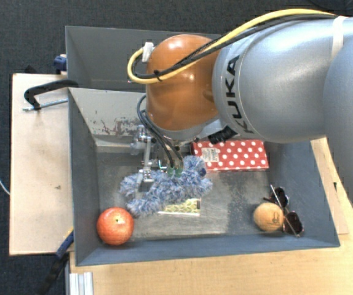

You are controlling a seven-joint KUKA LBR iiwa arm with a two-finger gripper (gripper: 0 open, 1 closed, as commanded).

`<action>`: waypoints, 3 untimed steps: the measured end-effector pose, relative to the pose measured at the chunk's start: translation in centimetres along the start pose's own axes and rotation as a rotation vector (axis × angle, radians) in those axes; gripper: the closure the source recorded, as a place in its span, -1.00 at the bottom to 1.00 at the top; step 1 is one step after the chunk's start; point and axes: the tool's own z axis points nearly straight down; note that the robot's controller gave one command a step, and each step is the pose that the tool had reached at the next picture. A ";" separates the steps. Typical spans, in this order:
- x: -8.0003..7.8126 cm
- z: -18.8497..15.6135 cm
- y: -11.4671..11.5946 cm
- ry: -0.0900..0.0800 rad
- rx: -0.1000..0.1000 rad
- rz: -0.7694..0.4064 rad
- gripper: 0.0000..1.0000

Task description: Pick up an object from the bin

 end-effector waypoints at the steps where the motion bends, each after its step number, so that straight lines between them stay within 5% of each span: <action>1: -0.2 -0.4 -0.1 -0.008 -0.002 0.002 -1.00; 2: -0.3 5.5 -2.5 -0.011 -0.002 -0.088 -1.00; 3: -1.1 13.3 -8.4 -0.010 -0.003 -0.187 -1.00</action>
Offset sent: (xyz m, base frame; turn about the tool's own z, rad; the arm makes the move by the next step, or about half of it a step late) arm 0.0020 -0.0574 -0.1332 -0.1958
